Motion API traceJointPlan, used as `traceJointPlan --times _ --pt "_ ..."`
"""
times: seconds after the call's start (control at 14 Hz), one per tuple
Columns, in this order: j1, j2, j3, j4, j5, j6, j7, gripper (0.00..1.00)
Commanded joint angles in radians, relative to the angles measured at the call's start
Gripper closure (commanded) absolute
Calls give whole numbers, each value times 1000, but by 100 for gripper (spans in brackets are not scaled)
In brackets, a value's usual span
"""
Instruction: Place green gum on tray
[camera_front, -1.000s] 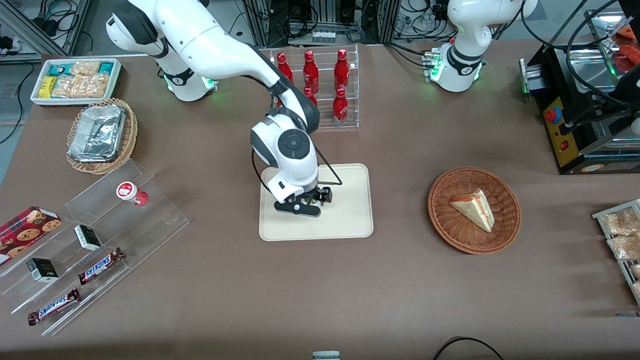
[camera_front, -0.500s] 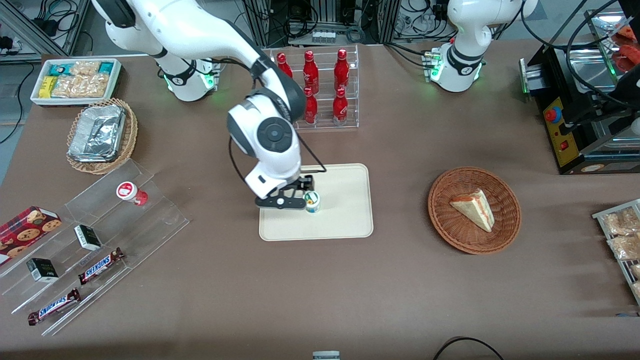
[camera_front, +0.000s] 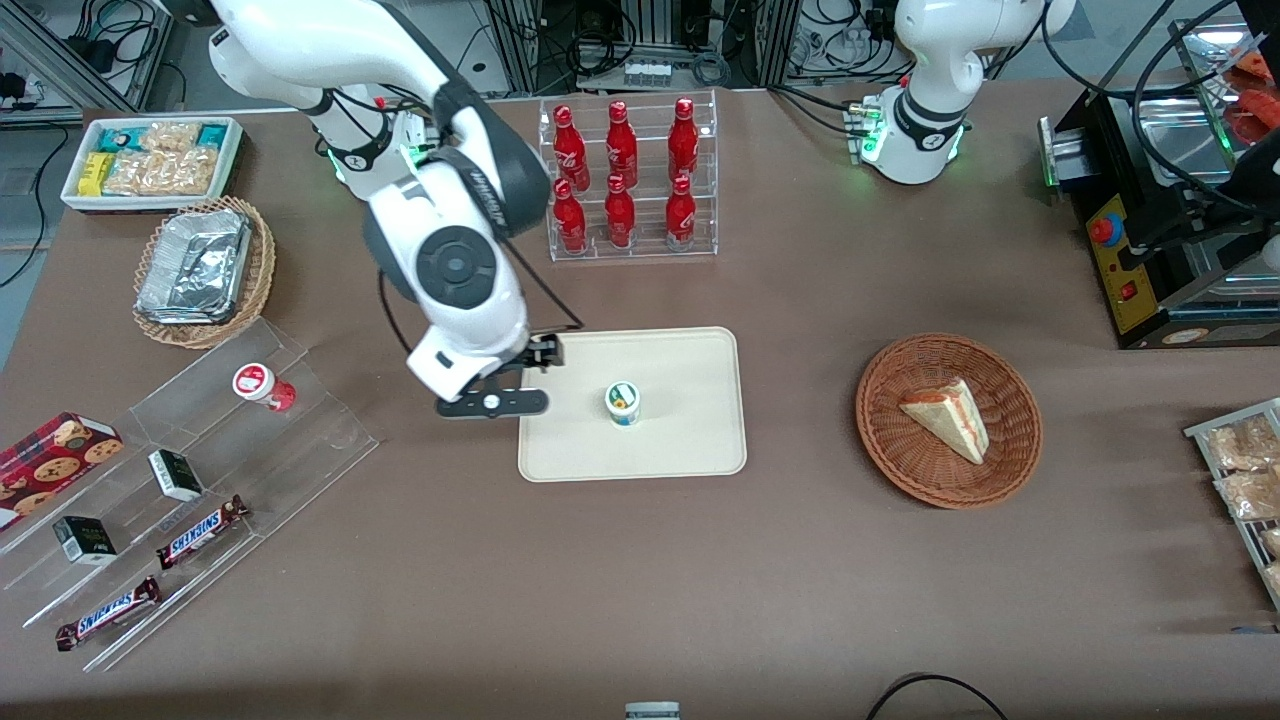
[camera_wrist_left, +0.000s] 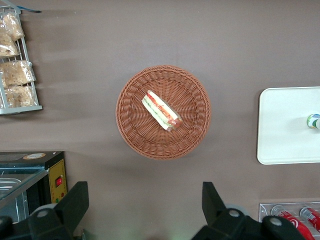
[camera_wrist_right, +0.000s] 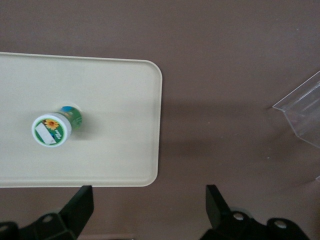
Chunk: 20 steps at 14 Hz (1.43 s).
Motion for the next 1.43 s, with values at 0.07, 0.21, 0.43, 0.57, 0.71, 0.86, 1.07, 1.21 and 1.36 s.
traceJointPlan --times 0.07,0.21,0.43,0.57,0.71,0.86,1.07,1.21,1.36 --pt "-184 -119 37 -63 46 -84 -173 0" --pt "-246 -162 39 -82 54 -98 -199 0" --pt "-335 -206 39 -102 53 -106 -248 0" --pt "-396 -222 41 -103 53 -137 -323 0" --pt "-446 -257 39 -131 45 -125 -438 0" --pt "-478 -286 39 -146 40 -135 -488 0" --pt "-530 -337 39 -180 39 -151 -494 0" --pt "-556 -358 41 -178 36 -196 -521 0" --pt "-579 -383 39 -175 33 -219 -528 0"
